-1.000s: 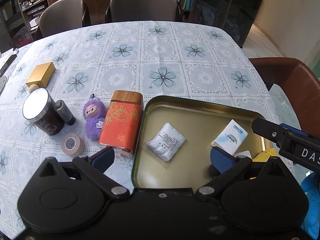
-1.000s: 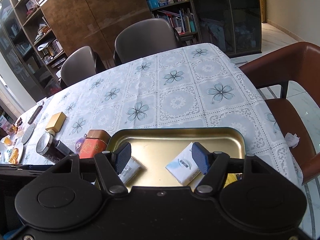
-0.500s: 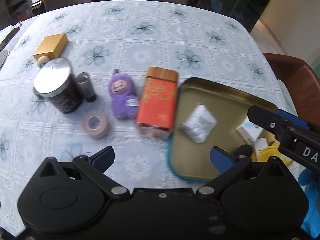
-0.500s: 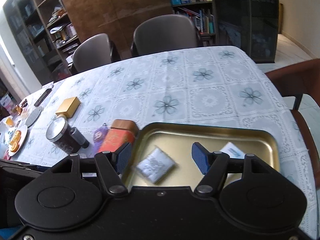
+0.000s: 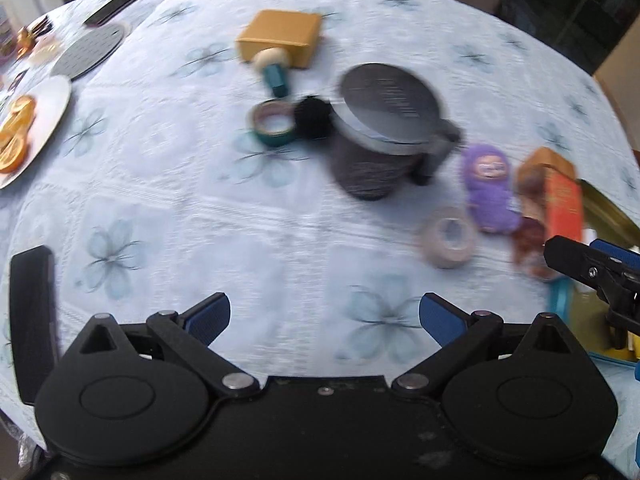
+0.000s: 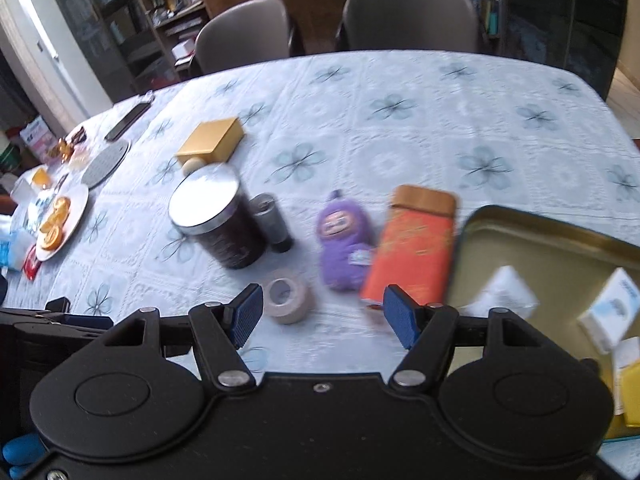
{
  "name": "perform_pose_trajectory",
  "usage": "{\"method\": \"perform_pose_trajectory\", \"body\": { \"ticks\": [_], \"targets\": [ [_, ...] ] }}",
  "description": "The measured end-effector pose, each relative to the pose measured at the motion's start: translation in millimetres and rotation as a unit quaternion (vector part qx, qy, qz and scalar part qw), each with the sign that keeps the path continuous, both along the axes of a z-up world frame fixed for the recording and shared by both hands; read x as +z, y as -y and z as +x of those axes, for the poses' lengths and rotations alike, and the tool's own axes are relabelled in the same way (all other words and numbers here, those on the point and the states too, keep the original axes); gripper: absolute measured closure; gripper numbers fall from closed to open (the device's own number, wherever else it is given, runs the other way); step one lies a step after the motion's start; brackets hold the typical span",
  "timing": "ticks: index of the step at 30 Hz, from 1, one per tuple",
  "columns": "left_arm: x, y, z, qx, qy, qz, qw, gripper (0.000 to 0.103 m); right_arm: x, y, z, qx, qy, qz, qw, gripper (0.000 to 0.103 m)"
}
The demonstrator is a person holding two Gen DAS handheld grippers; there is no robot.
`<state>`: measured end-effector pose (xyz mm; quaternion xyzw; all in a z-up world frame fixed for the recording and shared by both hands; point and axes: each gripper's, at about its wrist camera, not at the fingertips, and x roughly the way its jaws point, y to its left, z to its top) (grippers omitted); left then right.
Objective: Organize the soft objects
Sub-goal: 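Grasp the beige tape roll with the right tool while the left tool moves toward the mushroom sponge, then grasp the teal-handled mushroom sponge with the left tool while the right tool holds the tape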
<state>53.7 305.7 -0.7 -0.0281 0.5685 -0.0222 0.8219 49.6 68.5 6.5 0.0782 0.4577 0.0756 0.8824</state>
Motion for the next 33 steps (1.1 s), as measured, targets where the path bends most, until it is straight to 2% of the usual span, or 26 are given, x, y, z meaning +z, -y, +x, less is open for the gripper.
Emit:
{"method": "perform_pose_trajectory", "body": {
  "ticks": [6,13,21,23,27,29,33],
  "targets": [
    [-16,-62,22,0.019,-0.016,0.021,0.9995,0.003,-31,-45,24,0.005,-0.031,-0.023,0.999,0.039],
    [-19,-95,65,0.016,-0.019,0.01,0.9996,0.003,-54,-61,42,-0.041,-0.064,-0.05,0.996,0.039],
    [-12,-95,125,-0.004,-0.004,-0.007,1.0,0.003,-68,-69,52,-0.064,-0.081,-0.078,0.992,0.04],
    [-14,-95,135,-0.006,-0.009,-0.013,0.9999,0.003,-73,-70,56,-0.068,-0.087,-0.082,0.991,0.043],
    [-15,-93,143,-0.006,-0.013,-0.026,0.9996,0.003,-77,-72,61,-0.065,-0.093,-0.089,0.99,0.047],
    [-15,-91,146,-0.007,-0.012,-0.026,0.9996,0.003,-78,-73,60,-0.066,-0.097,-0.1,0.988,0.054],
    [-17,-87,150,-0.016,-0.011,-0.02,0.9996,0.003,-78,-68,60,-0.075,-0.106,-0.084,0.988,0.054]
  ]
}}
